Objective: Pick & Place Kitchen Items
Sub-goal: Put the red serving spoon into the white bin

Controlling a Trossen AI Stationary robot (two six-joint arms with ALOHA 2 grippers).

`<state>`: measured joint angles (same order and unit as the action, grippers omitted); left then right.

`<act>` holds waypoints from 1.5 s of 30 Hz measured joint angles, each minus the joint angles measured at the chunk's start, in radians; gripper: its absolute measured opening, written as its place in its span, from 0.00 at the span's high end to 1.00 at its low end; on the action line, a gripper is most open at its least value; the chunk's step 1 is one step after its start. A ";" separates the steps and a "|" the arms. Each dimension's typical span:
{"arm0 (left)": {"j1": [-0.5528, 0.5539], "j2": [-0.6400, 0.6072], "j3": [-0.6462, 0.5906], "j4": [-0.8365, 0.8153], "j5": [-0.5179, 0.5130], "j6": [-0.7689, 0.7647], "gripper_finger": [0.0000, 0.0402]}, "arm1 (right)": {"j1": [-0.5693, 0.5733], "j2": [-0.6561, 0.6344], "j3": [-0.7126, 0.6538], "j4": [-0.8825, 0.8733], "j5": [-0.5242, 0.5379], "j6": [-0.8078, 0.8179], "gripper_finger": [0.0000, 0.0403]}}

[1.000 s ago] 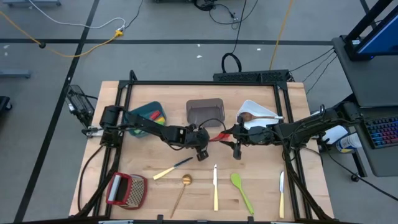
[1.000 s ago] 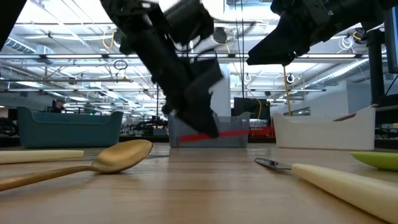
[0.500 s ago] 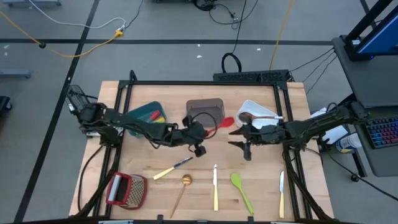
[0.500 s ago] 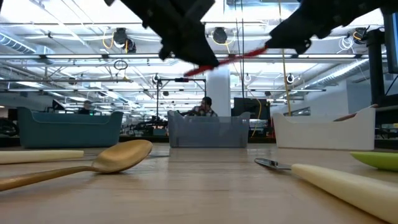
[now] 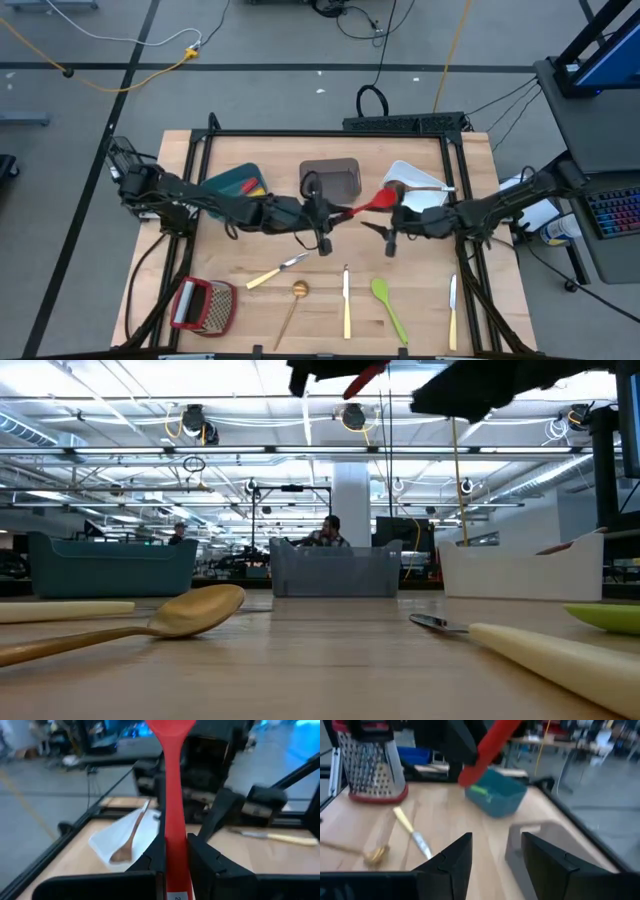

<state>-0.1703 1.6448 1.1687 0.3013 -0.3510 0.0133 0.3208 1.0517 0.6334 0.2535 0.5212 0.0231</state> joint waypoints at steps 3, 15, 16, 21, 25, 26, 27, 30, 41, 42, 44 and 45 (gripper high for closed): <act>0.002 0.021 0.000 0.053 0.054 0.030 0.90 | -0.004 0.060 0.000 0.172 -0.001 -0.097 0.60; 0.003 0.029 0.001 0.075 0.069 0.057 0.90 | 0.008 0.071 -0.001 0.335 -0.008 -0.230 0.60; 0.003 0.029 0.001 0.073 0.071 0.057 0.90 | 0.008 0.067 -0.002 0.337 -0.019 -0.230 0.60; 0.002 0.029 0.002 0.066 0.078 0.059 0.89 | 0.008 0.055 -0.002 0.337 -0.070 -0.229 0.60; 0.002 0.029 0.002 0.066 0.073 0.064 0.90 | 0.008 0.054 -0.002 0.318 -0.072 -0.214 0.60; 0.002 0.029 0.002 0.067 0.070 0.065 0.90 | 0.008 0.054 -0.002 0.302 -0.075 -0.199 0.60; 0.003 0.029 0.000 0.055 0.057 0.067 0.90 | 0.009 0.053 -0.001 0.290 -0.081 -0.181 0.60; 0.004 0.034 -0.003 0.045 0.052 0.067 0.90 | 0.009 0.051 0.001 0.247 -0.080 -0.149 0.60; 0.004 0.031 -0.002 0.020 0.059 0.070 0.90 | 0.009 0.048 0.001 0.320 -0.077 -0.164 0.60; 0.004 0.031 -0.002 0.019 0.061 0.070 0.90 | 0.008 0.048 0.001 0.338 -0.076 -0.165 0.60; 0.004 0.032 -0.002 0.023 0.061 0.070 0.90 | 0.003 0.048 0.001 0.370 -0.079 -0.165 0.60; 0.003 0.031 -0.002 0.029 0.061 0.070 0.89 | 0.001 0.048 0.001 0.379 -0.082 -0.165 0.60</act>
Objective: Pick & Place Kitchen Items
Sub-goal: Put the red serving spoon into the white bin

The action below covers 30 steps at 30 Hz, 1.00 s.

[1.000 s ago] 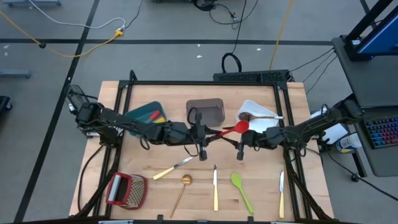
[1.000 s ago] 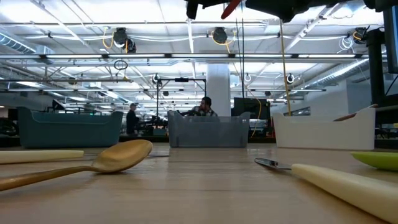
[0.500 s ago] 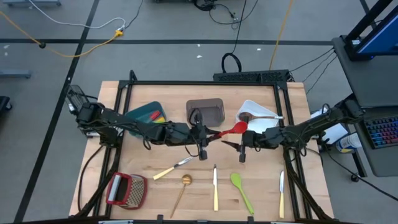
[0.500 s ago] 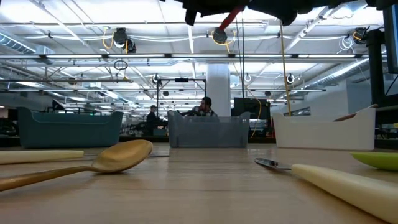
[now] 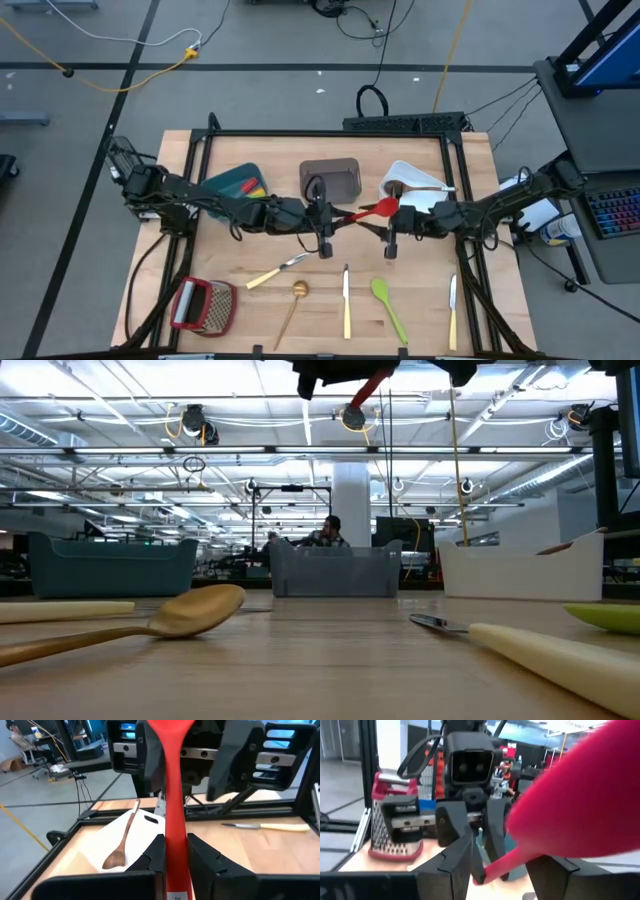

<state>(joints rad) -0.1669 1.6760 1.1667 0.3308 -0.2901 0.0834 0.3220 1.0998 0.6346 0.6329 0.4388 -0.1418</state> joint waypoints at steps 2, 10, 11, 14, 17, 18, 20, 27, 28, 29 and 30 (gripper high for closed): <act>0.001 0.000 0.000 0.014 0.000 -0.001 0.89 | 0.000 0.000 0.000 0.000 -0.012 0.005 0.60; 0.001 0.000 0.000 0.084 0.011 0.014 0.89 | -0.001 0.001 0.000 -0.022 -0.023 0.019 0.73; 0.001 -0.001 0.000 0.092 0.012 0.016 0.89 | -0.001 0.001 0.000 -0.016 -0.023 0.010 0.76; 0.000 -0.001 0.000 0.090 0.015 0.024 0.88 | -0.001 0.000 0.000 -0.021 -0.024 -0.021 0.83; 0.000 -0.001 0.000 0.089 0.018 0.028 0.88 | -0.001 0.000 0.000 -0.020 -0.025 -0.029 0.91; 0.000 -0.001 0.000 0.087 0.018 0.031 0.87 | -0.001 0.000 0.000 -0.020 -0.024 -0.031 0.93; 0.000 -0.001 0.000 0.084 0.018 0.038 0.87 | -0.001 0.000 -0.001 -0.015 -0.024 -0.034 0.93; 0.001 -0.001 0.002 0.060 0.013 0.030 0.83 | -0.001 0.001 -0.002 -0.020 -0.025 -0.039 0.93; 0.001 -0.001 0.002 0.060 0.013 0.032 0.83 | -0.001 0.001 -0.002 -0.019 -0.025 -0.039 0.93; 0.001 -0.001 0.002 0.060 0.012 0.036 0.82 | -0.002 0.001 -0.002 -0.018 -0.025 -0.039 0.92; 0.001 -0.001 0.002 0.060 0.012 0.035 0.82 | -0.002 0.001 -0.002 -0.017 -0.025 -0.038 0.90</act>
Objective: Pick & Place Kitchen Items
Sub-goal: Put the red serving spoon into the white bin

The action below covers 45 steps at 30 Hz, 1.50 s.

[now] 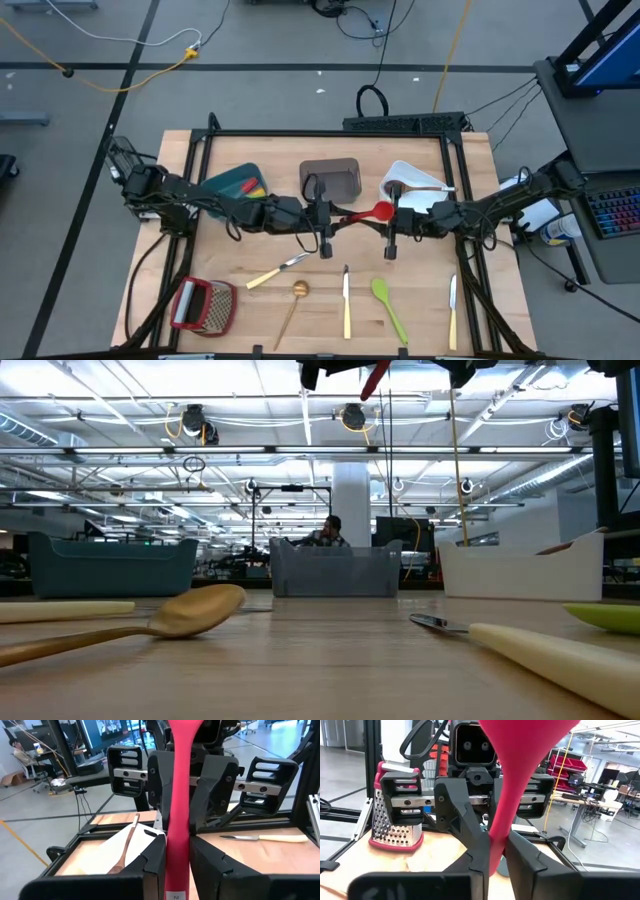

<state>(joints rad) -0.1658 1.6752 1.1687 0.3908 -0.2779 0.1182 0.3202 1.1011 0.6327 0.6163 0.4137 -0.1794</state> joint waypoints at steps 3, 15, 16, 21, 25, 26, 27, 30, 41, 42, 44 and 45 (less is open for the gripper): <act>0.006 0.000 0.000 0.004 0.022 -0.020 0.84 | -0.006 0.000 0.000 0.011 -0.002 0.004 0.85; 0.037 0.000 0.000 0.029 0.095 -0.040 0.86 | -0.053 -0.001 0.000 0.056 -0.102 0.028 0.75; 0.037 0.000 0.000 0.030 0.095 -0.033 0.87 | -0.053 0.000 0.000 0.050 -0.099 0.029 0.77; 0.035 0.000 0.000 0.027 0.098 -0.013 0.87 | -0.053 0.005 0.000 0.040 -0.101 0.032 0.91; 0.035 0.000 0.000 -0.002 0.097 -0.017 0.80 | -0.053 0.006 0.001 0.020 -0.103 0.012 0.92; 0.035 0.000 0.000 -0.013 0.095 -0.021 0.78 | -0.053 0.005 0.001 0.014 -0.100 0.014 0.92; 0.036 0.000 0.000 -0.025 0.093 -0.022 0.76 | -0.053 0.003 0.001 0.005 -0.097 0.023 0.92; 0.036 0.000 0.000 -0.084 0.084 -0.027 0.70 | -0.039 -0.027 0.001 -0.080 -0.045 0.043 0.92; 0.035 0.000 0.000 -0.266 -0.058 -0.084 0.63 | -0.005 -0.272 0.001 -0.637 0.220 0.232 0.91; 0.035 0.000 0.000 -0.268 -0.058 -0.083 0.63 | -0.010 -0.294 0.001 -0.684 0.232 0.245 0.91; 0.035 0.000 0.000 -0.267 -0.058 -0.083 0.63 | -0.029 -0.332 0.006 -0.796 0.240 0.275 0.91; 0.035 0.000 0.000 -0.265 -0.059 -0.083 0.63 | -0.041 -0.344 0.016 -0.871 0.241 0.297 0.91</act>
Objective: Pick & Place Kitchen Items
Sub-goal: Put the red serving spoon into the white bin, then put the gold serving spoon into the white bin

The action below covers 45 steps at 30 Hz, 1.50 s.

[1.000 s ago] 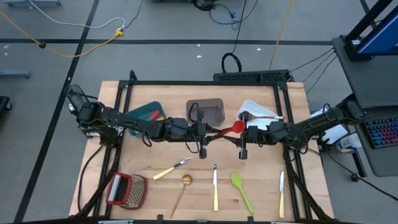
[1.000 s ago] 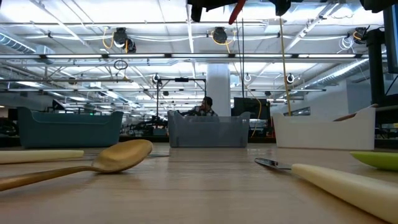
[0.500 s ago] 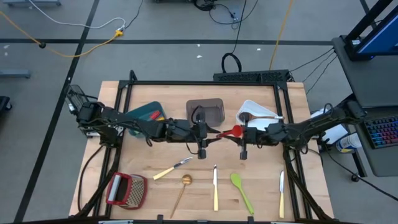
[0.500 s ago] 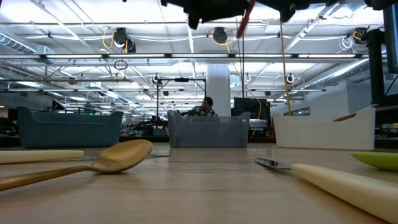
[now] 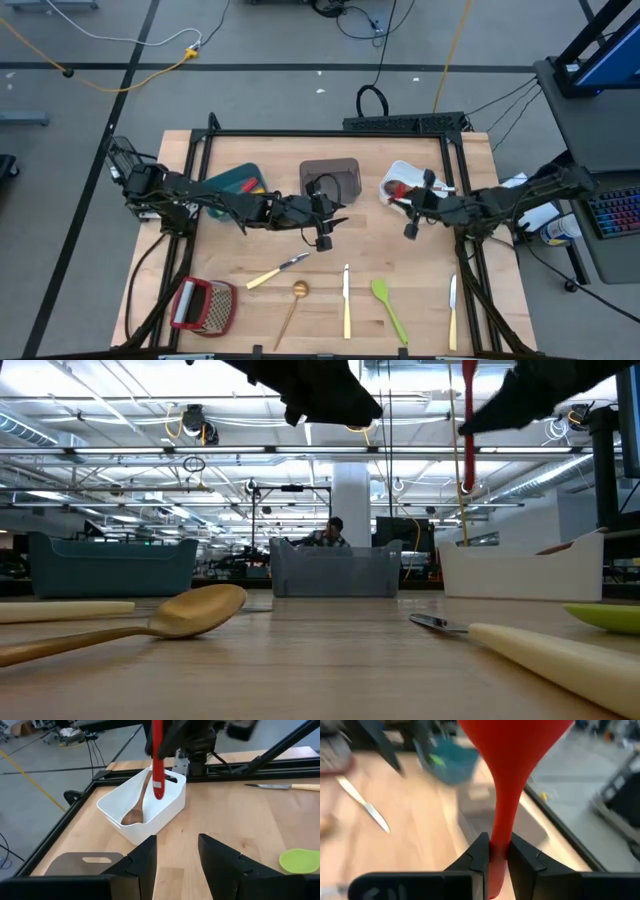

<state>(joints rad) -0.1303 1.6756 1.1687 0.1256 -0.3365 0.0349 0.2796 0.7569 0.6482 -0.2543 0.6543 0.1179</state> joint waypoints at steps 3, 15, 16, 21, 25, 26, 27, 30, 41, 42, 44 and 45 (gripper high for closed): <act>0.000 0.000 0.000 0.000 0.000 0.000 0.63 | -0.047 -0.015 0.048 -0.238 -0.001 0.091 0.91; 0.027 0.000 0.000 0.005 -0.006 -0.024 0.63 | -0.347 0.179 0.282 -0.968 -0.229 0.258 0.91; 0.030 0.000 0.000 0.005 -0.006 -0.031 0.63 | -0.371 0.201 0.277 -0.989 -0.241 0.248 0.91; 0.042 0.000 0.000 0.005 -0.007 -0.047 0.63 | -0.465 0.316 0.251 -1.013 -0.266 0.178 0.91; 0.041 0.000 0.000 0.005 -0.006 -0.044 0.63 | -0.522 0.400 0.241 -0.980 -0.264 0.114 0.90; 0.041 0.000 0.000 0.005 -0.006 -0.044 0.63 | -0.533 0.420 0.241 -0.974 -0.263 0.104 0.90; 0.041 0.000 0.000 0.005 -0.006 -0.044 0.63 | -0.544 0.440 0.241 -0.968 -0.263 0.097 0.90; 0.041 0.000 0.000 0.005 -0.006 -0.041 0.63 | -0.568 0.496 0.240 -0.950 -0.263 0.071 0.90; 0.041 0.000 0.000 -0.006 -0.006 -0.040 0.63 | -0.619 0.649 0.239 -0.884 -0.259 0.019 0.81; 0.041 0.000 0.000 -0.007 -0.006 -0.040 0.63 | -0.619 0.653 0.240 -0.876 -0.259 0.015 0.80; 0.041 0.000 0.000 -0.014 -0.006 -0.040 0.63 | -0.620 0.654 0.239 -0.867 -0.260 -0.003 0.78; 0.041 0.000 0.000 -0.018 -0.006 -0.040 0.63 | -0.619 0.654 0.238 -0.860 -0.262 -0.014 0.76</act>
<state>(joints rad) -0.0891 1.6756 1.1683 0.1074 -0.3424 -0.0048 -0.3393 1.4105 0.8864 -1.1139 0.3920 0.1038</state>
